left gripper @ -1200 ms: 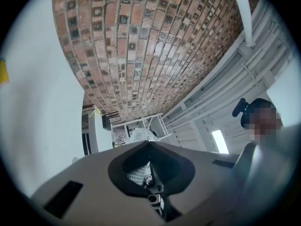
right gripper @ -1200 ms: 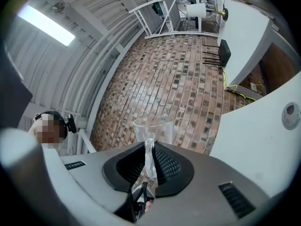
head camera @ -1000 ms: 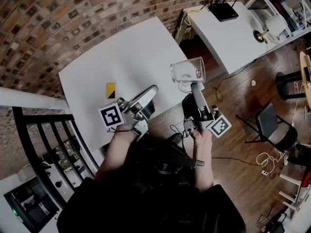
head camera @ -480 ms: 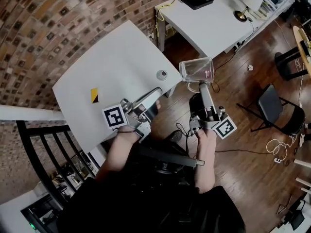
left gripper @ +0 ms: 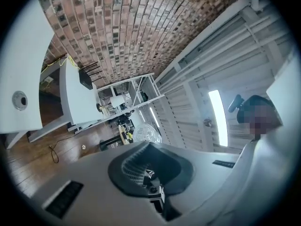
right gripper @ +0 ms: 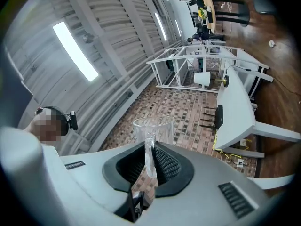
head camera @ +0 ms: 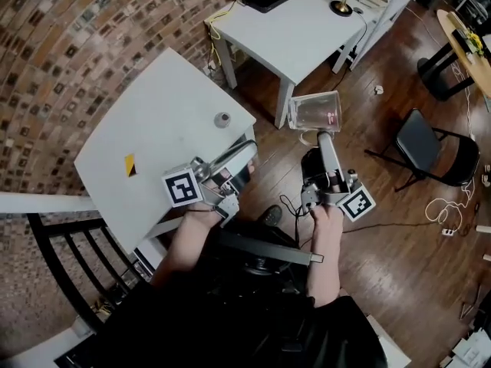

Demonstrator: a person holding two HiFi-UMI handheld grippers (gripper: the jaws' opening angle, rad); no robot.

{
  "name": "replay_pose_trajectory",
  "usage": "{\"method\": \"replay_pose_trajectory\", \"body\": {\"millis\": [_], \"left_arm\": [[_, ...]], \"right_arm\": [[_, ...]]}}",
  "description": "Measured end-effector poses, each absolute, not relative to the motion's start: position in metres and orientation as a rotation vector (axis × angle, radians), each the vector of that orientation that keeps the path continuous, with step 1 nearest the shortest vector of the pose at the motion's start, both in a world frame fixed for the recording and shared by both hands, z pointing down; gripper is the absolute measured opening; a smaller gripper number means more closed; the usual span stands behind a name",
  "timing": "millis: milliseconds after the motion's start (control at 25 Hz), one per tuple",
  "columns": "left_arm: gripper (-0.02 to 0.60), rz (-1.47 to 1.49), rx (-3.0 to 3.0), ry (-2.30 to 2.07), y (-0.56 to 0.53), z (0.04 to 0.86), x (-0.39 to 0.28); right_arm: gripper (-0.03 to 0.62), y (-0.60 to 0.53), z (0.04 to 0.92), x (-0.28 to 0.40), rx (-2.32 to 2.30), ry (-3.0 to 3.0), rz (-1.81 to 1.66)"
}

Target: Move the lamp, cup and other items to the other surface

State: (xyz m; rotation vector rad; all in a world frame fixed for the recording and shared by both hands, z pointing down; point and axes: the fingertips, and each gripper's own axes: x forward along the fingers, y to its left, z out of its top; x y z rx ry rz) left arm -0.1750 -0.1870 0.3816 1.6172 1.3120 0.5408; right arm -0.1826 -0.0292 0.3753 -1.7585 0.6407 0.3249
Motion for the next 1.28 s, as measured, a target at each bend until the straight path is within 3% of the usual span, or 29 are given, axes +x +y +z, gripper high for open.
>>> {"method": "replay_pose_trajectory", "body": {"millis": [720,960,1280], "left_arm": [[0.002,0.719,1.484,1.471,-0.065,0.389,-0.203],[0.002,0.757,1.384,1.501,-0.018,0.400,-0.161],[0.002,0.758,1.302,1.531,0.046,0.396,-0.060]], "right_arm": [[0.051,0.108,0.378,-0.255,-1.824,0.404,0.537],[0.051,0.143,0.379,-0.233,-1.869,0.331,0.550],[0.052,0.198,0.360,-0.150,-1.898,0.296,0.587]]}}
